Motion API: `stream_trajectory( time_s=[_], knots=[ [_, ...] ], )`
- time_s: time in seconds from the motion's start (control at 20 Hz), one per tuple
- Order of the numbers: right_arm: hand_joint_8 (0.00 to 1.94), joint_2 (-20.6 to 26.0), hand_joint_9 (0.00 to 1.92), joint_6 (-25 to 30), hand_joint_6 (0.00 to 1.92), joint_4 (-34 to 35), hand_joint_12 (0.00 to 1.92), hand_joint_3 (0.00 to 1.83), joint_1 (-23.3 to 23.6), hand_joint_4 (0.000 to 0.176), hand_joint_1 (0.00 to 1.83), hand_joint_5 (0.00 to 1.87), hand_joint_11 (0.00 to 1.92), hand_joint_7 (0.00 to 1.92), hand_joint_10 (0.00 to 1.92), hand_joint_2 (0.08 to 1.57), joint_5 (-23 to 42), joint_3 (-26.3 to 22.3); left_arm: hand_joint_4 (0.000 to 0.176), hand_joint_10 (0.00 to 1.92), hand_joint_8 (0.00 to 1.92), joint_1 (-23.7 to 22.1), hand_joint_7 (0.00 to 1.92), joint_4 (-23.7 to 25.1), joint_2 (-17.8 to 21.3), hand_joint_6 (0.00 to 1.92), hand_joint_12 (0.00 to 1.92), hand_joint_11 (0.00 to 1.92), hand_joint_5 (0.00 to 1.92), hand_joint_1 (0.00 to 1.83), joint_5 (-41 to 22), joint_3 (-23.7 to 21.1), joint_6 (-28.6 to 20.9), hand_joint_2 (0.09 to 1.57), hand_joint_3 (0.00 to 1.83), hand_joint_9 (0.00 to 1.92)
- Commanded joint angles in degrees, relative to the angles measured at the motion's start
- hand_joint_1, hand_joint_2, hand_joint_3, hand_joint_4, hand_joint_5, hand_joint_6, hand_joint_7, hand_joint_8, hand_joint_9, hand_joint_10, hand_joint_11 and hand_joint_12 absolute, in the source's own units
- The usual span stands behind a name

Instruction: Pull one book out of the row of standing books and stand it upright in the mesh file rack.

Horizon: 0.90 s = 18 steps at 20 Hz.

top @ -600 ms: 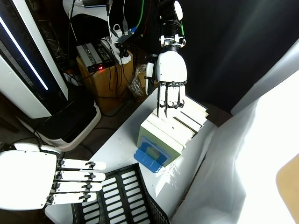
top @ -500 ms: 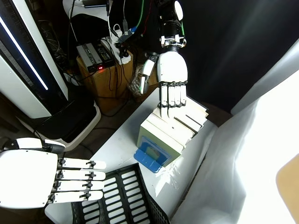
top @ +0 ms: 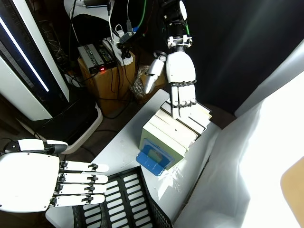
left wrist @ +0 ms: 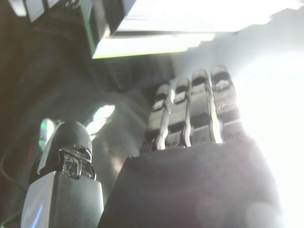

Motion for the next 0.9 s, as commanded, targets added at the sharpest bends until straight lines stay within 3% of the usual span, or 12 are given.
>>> stream_trajectory(
  time_s=[0.0,0.05,0.1,0.15,0.2,0.3,0.7,0.75,0.85],
  knots=[
    [0.00,0.6,0.00,0.0,0.00,1.3,0.00,0.00,0.5,0.000,0.17,0.00,0.00,0.00,0.00,1.20,5.2,0.4,0.048,0.00,0.00,-0.1,0.00,-2.2,0.6,0.01,0.00,0.00,0.03,0.00,-3.3,0.5,-0.1,1.19,0.00,0.00],
    [0.00,0.5,0.00,0.0,0.00,1.3,0.00,0.00,0.5,0.000,0.17,0.00,0.00,0.00,0.00,1.20,5.2,0.4,0.048,0.00,0.00,-0.1,0.00,-2.2,0.4,0.01,0.00,0.00,0.03,0.00,-2.8,0.7,-0.1,1.19,0.00,0.00],
    [0.00,0.4,0.00,0.1,0.00,1.3,0.00,0.00,0.5,0.000,0.22,0.00,0.00,0.00,0.00,1.21,5.2,0.5,0.059,0.00,0.00,-0.1,0.00,-2.1,0.2,0.03,0.00,0.00,0.08,0.00,-2.4,1.0,-0.1,1.19,0.00,0.00],
    [0.00,0.3,0.00,0.2,0.00,1.3,0.00,0.00,0.5,0.000,0.18,0.00,0.00,0.00,0.00,1.21,5.2,0.5,0.091,0.00,0.00,-0.1,0.00,-1.5,-0.1,0.06,0.00,0.00,0.15,0.00,-1.9,1.2,-0.1,1.17,0.00,0.00],
    [0.00,0.3,0.00,0.2,0.00,1.3,0.00,0.01,0.5,0.000,0.18,0.00,0.00,0.00,0.00,1.21,5.2,0.5,0.109,0.00,0.00,-0.2,0.00,-0.9,-0.3,0.07,0.00,0.00,0.17,0.00,-1.6,1.3,-0.1,1.17,0.00,0.00],
    [0.00,0.2,0.00,0.4,0.00,1.3,0.00,0.00,0.5,0.000,0.21,0.00,0.00,0.00,0.00,1.22,5.2,0.6,0.123,0.00,0.00,-0.6,0.00,1.9,-0.6,0.05,0.00,0.00,0.27,0.00,-0.6,1.3,-0.1,1.20,0.01,0.00],
    [0.00,0.0,0.00,1.0,0.00,1.3,0.00,0.01,0.3,0.000,0.21,0.00,0.00,0.00,0.00,1.23,5.2,0.7,0.123,0.00,0.00,-0.7,0.00,11.1,-0.7,0.04,0.00,0.00,0.45,0.00,1.2,0.1,-0.1,1.20,0.00,0.00],
    [0.00,0.0,0.00,1.1,0.00,1.3,0.00,0.01,0.3,0.000,0.20,0.00,0.00,0.00,0.00,1.24,5.2,0.7,0.110,0.00,0.00,-0.7,0.00,12.8,-0.6,0.03,0.00,0.00,0.46,0.00,1.6,-0.4,-0.1,1.20,0.00,0.00],
    [0.00,0.0,0.00,1.1,0.00,1.3,0.00,0.00,0.3,0.000,0.17,0.00,0.00,0.00,0.00,1.23,5.2,0.7,0.113,0.00,0.00,-0.7,0.00,14.0,-0.5,0.04,0.00,0.00,0.48,0.00,1.7,-0.7,-0.1,1.19,0.00,0.00]
  ],
)
